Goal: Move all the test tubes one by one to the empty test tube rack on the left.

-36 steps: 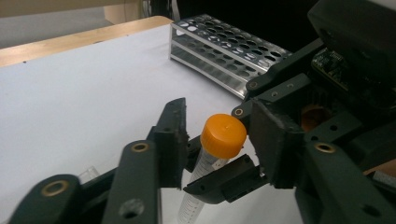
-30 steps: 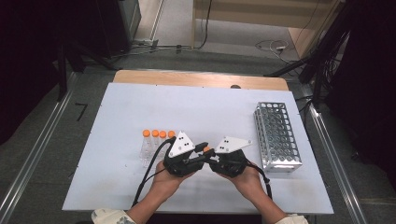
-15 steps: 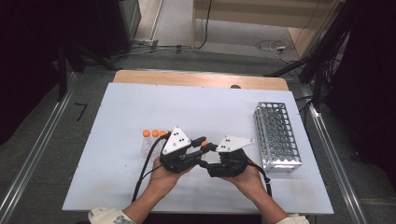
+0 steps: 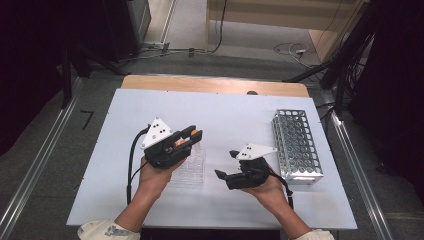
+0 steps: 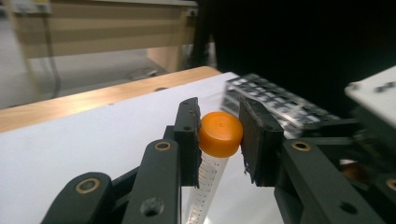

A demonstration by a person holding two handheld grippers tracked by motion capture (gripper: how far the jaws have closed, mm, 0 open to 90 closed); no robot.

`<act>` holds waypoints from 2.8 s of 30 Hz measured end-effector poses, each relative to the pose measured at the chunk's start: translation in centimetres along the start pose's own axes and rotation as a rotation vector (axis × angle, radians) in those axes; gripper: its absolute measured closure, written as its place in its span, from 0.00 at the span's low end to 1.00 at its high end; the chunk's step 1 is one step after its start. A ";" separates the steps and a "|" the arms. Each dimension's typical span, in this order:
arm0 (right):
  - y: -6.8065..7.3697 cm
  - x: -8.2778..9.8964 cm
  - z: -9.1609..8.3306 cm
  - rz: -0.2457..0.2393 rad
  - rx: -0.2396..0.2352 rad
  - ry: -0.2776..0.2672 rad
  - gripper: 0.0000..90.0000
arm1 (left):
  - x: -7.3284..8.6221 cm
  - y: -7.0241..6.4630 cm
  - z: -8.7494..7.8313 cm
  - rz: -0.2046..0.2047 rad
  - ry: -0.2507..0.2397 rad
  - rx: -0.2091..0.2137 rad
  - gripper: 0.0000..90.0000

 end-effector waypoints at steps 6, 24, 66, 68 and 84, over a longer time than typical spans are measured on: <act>-0.1 0.0 0.0 0.000 0.004 -0.001 0.23 | 0.8 0.7 0.7 0.007 0.027 -0.038 0.78; -0.3 0.2 0.0 0.004 0.007 0.006 0.23 | 3.6 1.0 1.8 0.023 0.138 -0.063 0.78; -1.7 0.2 -0.9 0.065 0.052 -0.055 0.23 | 2.8 1.2 0.5 -0.034 0.111 -0.057 0.30; -1.8 0.2 -1.0 0.065 0.058 -0.057 0.23 | 2.8 1.3 0.3 -0.033 0.109 -0.063 0.29; -3.2 1.0 -3.1 0.113 0.105 -0.096 0.22 | 2.8 2.7 -1.4 -0.048 0.096 -0.110 0.25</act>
Point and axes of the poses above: each handheld gripper's, and its own axes: z roughly forward along the jaws, x roughly out of its underside, y roughly to its left, the point moved 2 cm from there along z, roughly forward along the jaws, and after that the axes turned 1 degree about y, right-handed, at the moved point
